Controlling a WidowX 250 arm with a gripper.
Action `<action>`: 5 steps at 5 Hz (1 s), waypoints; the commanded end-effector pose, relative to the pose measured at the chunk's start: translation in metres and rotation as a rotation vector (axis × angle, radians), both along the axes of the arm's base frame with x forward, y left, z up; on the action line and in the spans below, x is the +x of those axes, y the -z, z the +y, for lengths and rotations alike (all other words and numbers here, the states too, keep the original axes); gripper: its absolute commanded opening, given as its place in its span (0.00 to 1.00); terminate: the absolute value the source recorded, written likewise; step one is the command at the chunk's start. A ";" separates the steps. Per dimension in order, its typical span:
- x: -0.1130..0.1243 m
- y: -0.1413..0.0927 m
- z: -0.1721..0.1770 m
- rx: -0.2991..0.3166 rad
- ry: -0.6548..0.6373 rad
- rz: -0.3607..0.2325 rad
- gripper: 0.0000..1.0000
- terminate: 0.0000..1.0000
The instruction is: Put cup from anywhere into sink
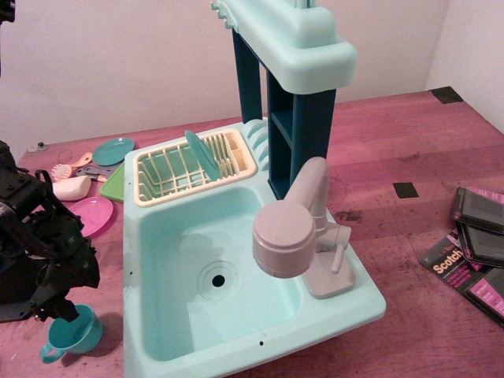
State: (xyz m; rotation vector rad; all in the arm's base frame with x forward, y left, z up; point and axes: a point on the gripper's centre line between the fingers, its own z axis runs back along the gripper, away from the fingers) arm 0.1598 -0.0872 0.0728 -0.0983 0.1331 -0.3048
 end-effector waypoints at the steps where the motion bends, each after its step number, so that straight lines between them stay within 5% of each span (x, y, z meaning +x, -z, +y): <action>1: 0.000 0.000 0.000 0.000 0.000 0.000 1.00 0.00; 5: -0.010 0.038 -0.024 0.011 -0.032 0.036 1.00 0.00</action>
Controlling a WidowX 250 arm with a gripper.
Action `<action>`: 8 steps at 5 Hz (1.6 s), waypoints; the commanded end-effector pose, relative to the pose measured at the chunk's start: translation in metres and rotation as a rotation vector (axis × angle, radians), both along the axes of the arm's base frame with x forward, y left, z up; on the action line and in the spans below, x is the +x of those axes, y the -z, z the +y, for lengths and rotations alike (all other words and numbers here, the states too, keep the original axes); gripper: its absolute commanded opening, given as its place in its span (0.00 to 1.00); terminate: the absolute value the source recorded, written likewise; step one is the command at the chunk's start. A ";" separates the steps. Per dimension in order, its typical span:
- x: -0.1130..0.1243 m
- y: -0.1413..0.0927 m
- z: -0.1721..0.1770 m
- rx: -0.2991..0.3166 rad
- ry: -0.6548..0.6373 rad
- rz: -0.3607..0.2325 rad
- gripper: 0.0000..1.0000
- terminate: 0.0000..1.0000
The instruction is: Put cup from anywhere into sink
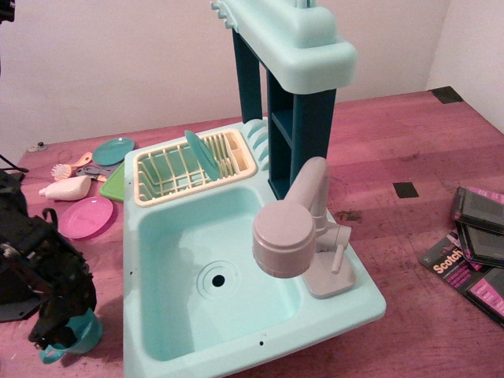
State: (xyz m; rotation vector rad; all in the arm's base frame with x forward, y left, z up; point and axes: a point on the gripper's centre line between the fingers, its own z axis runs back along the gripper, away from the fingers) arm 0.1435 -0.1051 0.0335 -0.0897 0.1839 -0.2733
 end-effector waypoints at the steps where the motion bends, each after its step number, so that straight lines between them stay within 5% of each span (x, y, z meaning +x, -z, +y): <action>1: 0.017 0.007 -0.008 -0.017 0.021 0.006 1.00 0.00; 2: 0.020 0.001 -0.006 -0.002 0.008 -0.014 0.00 0.00; 4: 0.012 -0.017 0.000 0.025 -0.003 -0.032 0.00 0.00; 6: -0.004 -0.087 0.027 0.096 -0.011 -0.056 0.00 0.00; 8: 0.066 -0.130 0.049 0.132 0.022 -0.168 0.00 0.00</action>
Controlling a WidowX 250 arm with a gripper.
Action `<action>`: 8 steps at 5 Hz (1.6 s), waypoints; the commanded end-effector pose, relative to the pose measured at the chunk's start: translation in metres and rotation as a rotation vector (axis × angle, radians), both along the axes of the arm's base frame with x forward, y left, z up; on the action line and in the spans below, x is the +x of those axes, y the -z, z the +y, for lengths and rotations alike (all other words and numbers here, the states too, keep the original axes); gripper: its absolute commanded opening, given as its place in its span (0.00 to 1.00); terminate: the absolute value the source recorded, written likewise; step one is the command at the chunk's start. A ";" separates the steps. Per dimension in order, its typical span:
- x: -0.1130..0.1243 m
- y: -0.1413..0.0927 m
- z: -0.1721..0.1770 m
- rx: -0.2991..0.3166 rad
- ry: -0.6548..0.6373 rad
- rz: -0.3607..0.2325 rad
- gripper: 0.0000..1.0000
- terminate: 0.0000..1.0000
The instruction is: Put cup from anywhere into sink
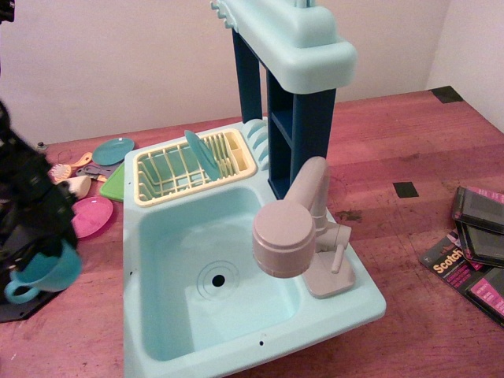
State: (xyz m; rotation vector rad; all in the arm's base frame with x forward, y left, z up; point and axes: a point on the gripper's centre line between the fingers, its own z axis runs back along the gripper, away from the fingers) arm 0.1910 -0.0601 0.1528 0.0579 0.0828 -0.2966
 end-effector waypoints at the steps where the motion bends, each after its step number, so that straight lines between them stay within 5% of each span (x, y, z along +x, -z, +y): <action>1: 0.069 -0.013 0.001 -0.007 0.035 -0.078 0.00 0.00; 3: 0.101 0.008 -0.010 -0.011 0.017 -0.051 0.00 0.00; 5: 0.096 0.046 -0.013 -0.017 -0.035 0.060 0.00 0.00; 6: 0.105 0.064 -0.012 -0.068 -0.026 0.103 0.00 0.00; 7: 0.108 0.061 -0.005 -0.085 -0.029 0.103 1.00 0.00; 8: 0.107 0.052 0.005 -0.076 -0.070 0.074 1.00 0.00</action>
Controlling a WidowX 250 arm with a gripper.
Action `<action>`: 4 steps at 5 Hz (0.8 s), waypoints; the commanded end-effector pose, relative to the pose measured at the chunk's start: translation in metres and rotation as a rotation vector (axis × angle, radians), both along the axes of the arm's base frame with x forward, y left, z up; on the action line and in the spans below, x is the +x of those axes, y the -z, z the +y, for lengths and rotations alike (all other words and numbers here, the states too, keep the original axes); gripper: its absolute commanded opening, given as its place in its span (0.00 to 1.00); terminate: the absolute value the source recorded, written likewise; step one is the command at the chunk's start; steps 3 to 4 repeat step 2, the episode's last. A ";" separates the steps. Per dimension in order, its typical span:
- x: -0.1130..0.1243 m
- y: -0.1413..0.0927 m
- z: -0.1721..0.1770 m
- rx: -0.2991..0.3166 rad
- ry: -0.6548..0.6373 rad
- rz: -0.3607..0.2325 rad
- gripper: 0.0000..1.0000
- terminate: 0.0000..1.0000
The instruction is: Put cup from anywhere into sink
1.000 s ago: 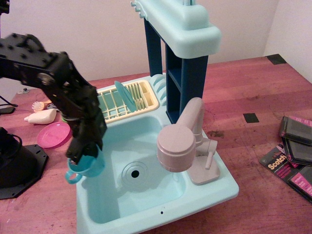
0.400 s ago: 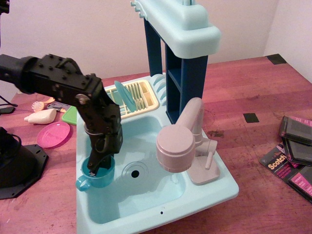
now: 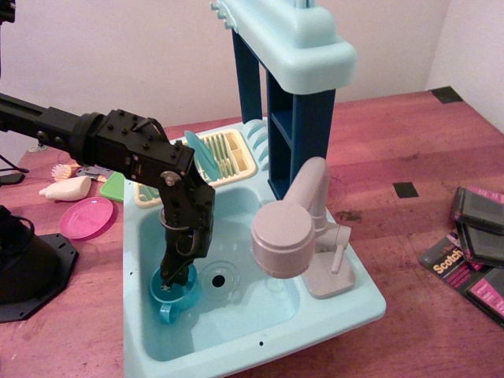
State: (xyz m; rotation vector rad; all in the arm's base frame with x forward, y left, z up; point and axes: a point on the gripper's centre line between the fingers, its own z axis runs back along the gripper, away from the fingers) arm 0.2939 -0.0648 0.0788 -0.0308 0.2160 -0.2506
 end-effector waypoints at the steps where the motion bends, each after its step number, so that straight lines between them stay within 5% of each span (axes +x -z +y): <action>1: 0.006 -0.028 0.011 -0.001 -0.021 -0.075 1.00 0.00; 2: 0.007 -0.035 0.012 0.002 -0.013 -0.083 1.00 1.00; 4: 0.007 -0.035 0.012 0.002 -0.013 -0.083 1.00 1.00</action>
